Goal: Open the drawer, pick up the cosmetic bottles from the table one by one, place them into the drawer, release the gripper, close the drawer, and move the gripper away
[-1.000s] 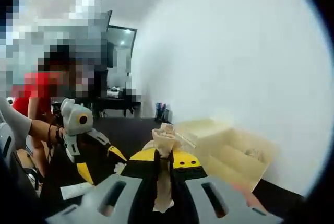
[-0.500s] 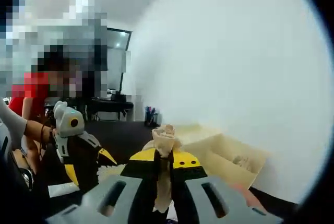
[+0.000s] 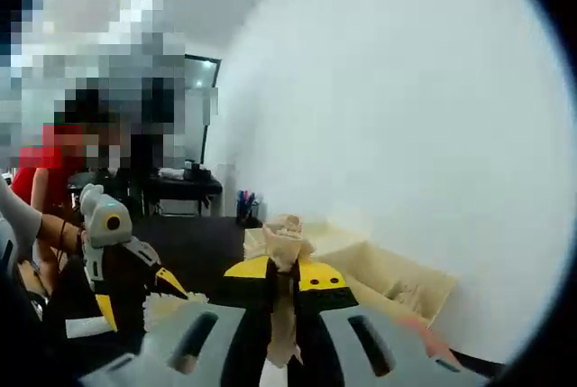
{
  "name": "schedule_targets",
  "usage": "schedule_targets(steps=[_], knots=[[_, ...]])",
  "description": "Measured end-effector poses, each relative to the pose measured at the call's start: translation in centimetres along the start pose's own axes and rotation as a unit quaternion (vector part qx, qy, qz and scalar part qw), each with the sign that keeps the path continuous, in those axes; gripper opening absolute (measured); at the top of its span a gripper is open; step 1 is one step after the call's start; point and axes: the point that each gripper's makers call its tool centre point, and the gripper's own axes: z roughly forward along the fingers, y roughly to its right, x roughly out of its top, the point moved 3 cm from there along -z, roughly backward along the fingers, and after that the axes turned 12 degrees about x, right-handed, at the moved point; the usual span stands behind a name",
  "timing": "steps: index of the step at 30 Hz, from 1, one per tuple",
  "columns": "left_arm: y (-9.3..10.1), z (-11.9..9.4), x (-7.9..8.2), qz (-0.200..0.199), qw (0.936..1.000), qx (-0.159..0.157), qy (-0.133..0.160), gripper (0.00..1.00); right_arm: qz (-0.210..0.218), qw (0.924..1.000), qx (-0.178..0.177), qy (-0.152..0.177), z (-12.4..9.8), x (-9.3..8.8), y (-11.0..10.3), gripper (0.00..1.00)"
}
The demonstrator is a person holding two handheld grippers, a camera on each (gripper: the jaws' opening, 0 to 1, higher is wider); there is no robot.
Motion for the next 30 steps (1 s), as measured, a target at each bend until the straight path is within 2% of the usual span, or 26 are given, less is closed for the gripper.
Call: schedule_targets(steps=[11, 17, 21, 22, 23, 30], knots=[[-0.9, 1.7, 0.0, -0.008, 1.0, -0.001, 0.003, 0.7, 0.007, 0.9998, -0.015, -0.006, 1.6, -1.0, 4.9, 0.06], [-1.1, 2.7, 0.2, -0.006, 1.0, -0.007, 0.002, 0.7, -0.018, 0.9991, -0.03, -0.025, 2.9, -1.5, 6.7, 0.05], [-1.2, 3.2, 0.2, -0.001, 0.9999, -0.012, -0.004, 0.7, -0.033, 0.9986, -0.025, -0.033, 3.9, -1.7, 7.5, 0.05], [-1.2, 3.3, 0.2, 0.0, 0.9999, -0.012, -0.005, 0.7, -0.039, 0.9985, -0.023, -0.032, 4.1, -1.6, 8.8, 0.05], [-1.3, 3.3, 0.2, 0.001, 0.9999, -0.012, -0.006, 0.7, -0.041, 0.9985, -0.022, -0.03, 4.3, -1.6, 9.1, 0.05], [-1.9, 3.4, -0.1, 0.022, 0.9994, -0.003, -0.025, 0.7, -0.085, 0.9963, 0.001, -0.015, 6.2, -2.1, 10.2, 0.05]])
